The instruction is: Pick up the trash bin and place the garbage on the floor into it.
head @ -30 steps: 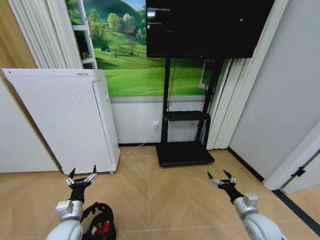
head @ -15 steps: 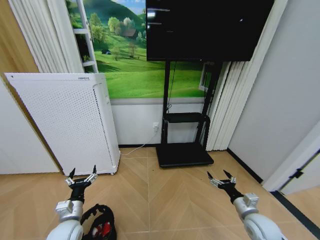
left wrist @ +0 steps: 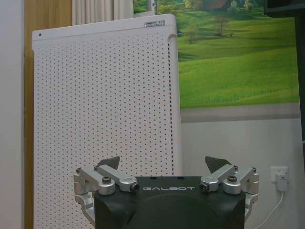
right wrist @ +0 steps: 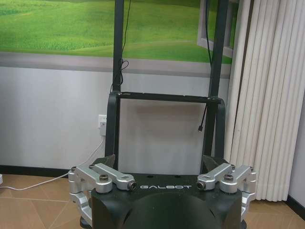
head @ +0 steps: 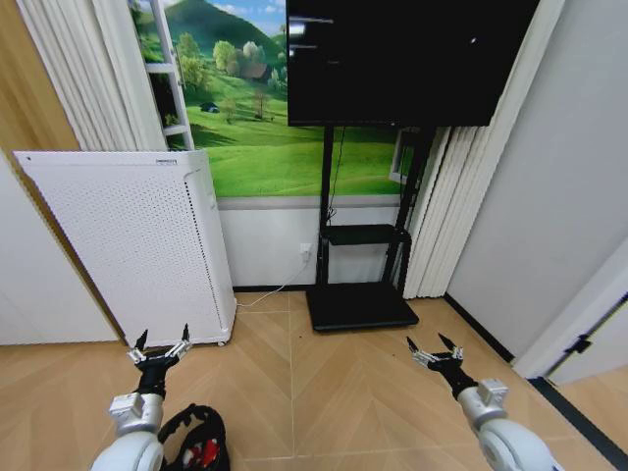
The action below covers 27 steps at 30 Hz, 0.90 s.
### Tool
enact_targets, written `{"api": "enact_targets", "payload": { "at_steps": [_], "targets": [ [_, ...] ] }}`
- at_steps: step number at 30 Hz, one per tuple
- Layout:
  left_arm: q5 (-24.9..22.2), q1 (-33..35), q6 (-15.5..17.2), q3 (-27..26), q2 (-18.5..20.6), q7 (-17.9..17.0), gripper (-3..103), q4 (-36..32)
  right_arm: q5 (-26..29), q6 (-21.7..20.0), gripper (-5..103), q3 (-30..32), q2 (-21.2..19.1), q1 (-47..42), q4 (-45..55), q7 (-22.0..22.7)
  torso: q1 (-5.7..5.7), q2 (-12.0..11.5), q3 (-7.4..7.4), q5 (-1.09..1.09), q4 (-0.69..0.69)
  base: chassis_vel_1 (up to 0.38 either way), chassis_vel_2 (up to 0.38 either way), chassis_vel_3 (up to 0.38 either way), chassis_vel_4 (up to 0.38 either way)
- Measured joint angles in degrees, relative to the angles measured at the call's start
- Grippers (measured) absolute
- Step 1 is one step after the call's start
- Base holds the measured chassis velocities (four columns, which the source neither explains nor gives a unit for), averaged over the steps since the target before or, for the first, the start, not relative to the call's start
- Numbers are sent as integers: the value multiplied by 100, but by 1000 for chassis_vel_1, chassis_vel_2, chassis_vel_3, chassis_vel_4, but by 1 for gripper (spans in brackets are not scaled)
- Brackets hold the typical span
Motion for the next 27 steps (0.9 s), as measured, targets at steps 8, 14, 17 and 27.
{"api": "enact_targets", "payload": {
  "at_steps": [8, 14, 17, 27],
  "targets": [
    [0, 0, 0, 0, 0, 0, 98, 0, 0, 0, 100, 0, 0, 0, 0, 0, 67, 206, 139, 0, 0, 0, 0, 0, 0],
    [0, 0, 0, 0, 0, 0, 98, 0, 0, 0, 100, 0, 0, 0, 0, 0, 121, 343, 220, 0, 0, 0, 0, 0, 0],
    [0, 0, 0, 0, 0, 0, 98, 0, 0, 0, 100, 0, 0, 0, 0, 0, 148, 412, 263, 0, 0, 0, 0, 0, 0],
    [0, 0, 0, 0, 0, 0, 98, 0, 0, 1, 100, 0, 0, 0, 0, 0, 190, 545, 354, 0, 0, 0, 0, 0, 0]
  ]
}}
